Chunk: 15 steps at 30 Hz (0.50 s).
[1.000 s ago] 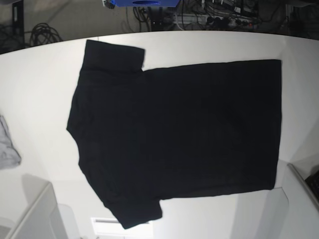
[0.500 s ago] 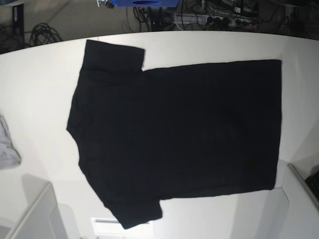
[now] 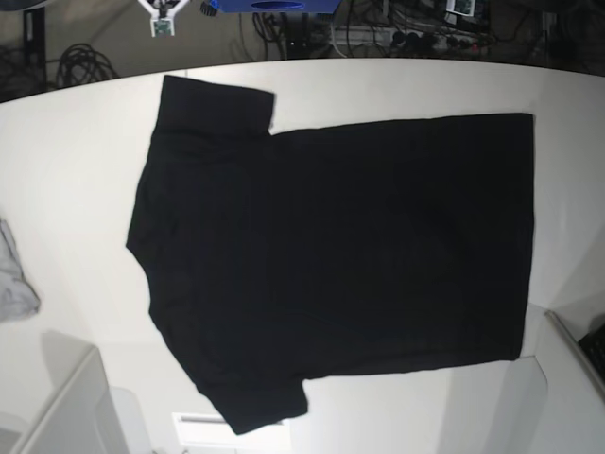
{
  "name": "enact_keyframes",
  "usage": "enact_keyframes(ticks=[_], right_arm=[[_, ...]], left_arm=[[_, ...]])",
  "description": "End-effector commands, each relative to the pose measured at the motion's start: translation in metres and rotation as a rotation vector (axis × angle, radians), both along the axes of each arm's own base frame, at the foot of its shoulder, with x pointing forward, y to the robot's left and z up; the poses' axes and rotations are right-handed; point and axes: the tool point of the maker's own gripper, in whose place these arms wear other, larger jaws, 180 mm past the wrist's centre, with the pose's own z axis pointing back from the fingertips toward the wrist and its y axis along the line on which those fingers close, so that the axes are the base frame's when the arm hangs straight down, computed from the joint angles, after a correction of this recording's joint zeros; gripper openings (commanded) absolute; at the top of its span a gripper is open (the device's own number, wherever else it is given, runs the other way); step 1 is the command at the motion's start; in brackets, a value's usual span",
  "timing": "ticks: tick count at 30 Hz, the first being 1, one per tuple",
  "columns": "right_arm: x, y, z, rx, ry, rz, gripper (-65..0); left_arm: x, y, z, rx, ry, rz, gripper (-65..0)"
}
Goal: Fold the T-shirt properly
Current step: 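Move both grippers down to the shirt's shoulder corners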
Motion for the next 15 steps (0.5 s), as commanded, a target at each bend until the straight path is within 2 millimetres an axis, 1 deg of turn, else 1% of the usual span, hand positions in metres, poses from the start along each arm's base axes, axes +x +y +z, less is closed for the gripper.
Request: enact_keyframes(ticks=[1,2,4,8,10,15], right_arm=[[0.005,-0.004,0.011,-0.007,-0.035,-0.005,-65.0],[0.010,-0.009,0.017,-0.018,-0.055,-0.012,-65.0],[0.024,-0.016,0.031,-0.038,-0.106,-0.017,-65.0],[0.049,-0.029,0.053,-0.077,-0.193,-0.029,-65.0],[0.063,-0.034,0.060,-0.089,-0.237,-0.033,-65.0],[0.094,-0.038,0.066,-0.098,-0.312,-0.043,-65.0]], left_arm=[[0.004,0.003,0.014,-0.005,-0.027,-0.003,-65.0],[0.012,0.006,0.024,-0.011,-0.054,-0.001,-65.0],[0.022,0.009,0.041,-0.010,-0.088,-0.015,-65.0],[0.037,0.013,0.068,0.009,-0.151,-0.028,-65.0],[0.042,0.019,0.074,0.027,-0.168,-0.028,-65.0],[0.053,0.038,0.084,0.079,-0.209,-0.012,-65.0]])
